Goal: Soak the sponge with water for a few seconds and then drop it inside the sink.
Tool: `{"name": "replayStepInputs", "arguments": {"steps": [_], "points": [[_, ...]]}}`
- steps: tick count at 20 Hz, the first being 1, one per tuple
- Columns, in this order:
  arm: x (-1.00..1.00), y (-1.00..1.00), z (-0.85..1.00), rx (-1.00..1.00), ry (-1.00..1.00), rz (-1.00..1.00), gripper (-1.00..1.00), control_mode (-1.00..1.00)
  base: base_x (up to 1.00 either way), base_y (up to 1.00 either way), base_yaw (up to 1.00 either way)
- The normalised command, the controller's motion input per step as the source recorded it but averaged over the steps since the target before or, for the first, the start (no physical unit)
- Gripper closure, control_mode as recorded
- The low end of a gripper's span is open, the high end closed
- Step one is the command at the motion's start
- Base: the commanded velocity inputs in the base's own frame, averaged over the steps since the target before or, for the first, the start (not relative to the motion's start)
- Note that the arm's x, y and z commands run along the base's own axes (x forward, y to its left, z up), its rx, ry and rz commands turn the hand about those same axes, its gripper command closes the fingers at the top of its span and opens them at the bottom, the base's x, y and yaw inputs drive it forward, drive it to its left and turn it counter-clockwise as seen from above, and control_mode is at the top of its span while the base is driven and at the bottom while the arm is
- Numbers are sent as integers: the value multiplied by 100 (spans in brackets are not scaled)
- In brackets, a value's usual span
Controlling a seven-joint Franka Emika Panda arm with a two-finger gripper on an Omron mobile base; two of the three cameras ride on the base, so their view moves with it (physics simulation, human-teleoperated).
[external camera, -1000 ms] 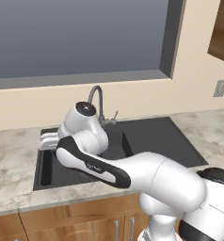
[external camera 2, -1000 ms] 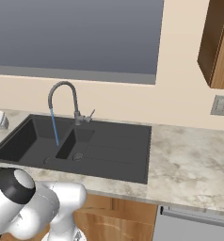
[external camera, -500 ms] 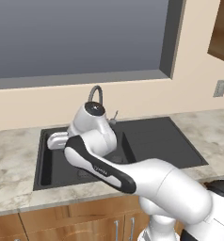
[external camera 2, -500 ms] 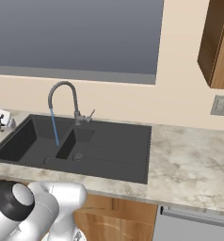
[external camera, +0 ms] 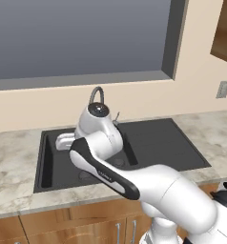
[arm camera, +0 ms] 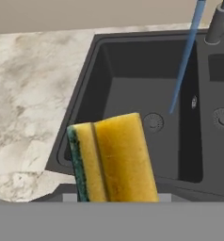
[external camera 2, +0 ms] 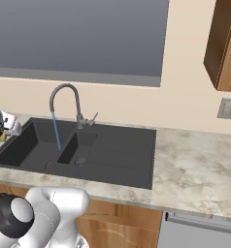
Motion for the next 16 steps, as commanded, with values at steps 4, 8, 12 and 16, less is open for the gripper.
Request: {"name": "replayStepInputs", "arguments": {"steps": [4, 8, 12, 16], "points": [[5, -32, 0, -3, 0, -12, 100, -100, 0, 0, 0], [3, -28, 0, -5, 0, -13, 100, -100, 0, 0, 0], [8, -25, 0, -9, 0, -13, 100, -100, 0, 0, 0], [14, -16, 0, -11, 0, -10, 100, -100, 0, 0, 0]]}}
